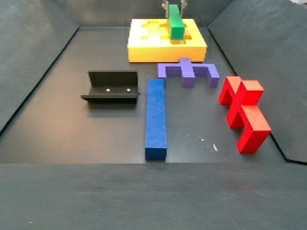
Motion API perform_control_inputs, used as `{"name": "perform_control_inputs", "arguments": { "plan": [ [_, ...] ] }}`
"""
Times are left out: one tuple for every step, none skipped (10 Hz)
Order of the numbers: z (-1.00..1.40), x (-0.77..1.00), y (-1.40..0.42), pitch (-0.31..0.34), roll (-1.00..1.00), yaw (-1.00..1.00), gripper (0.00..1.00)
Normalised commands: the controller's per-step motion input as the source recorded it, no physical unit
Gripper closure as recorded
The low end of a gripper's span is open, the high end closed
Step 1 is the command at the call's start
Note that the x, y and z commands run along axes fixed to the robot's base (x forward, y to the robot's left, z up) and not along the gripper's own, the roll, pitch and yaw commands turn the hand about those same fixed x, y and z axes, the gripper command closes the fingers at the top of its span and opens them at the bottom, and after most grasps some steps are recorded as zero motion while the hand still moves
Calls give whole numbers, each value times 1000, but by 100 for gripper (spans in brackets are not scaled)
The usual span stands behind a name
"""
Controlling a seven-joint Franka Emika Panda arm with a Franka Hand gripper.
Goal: Pick up the green object. Move up. Move to above the board. Insert the green object.
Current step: Insert the green object.
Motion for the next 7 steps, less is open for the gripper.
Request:
{"name": "perform_control_inputs", "arguments": {
  "plan": [
    [-214,0,-211,14,271,0,100],
    [-211,0,-134,66,279,0,100],
    [-286,0,-163,14,267,0,100],
    [-357,0,-217,3,223,0,100],
    [-371,-57,-106,0,146,0,100],
    [-380,-63,-91,0,101,26,100],
    [0,0,0,0,0,0,100]
  ]
}}
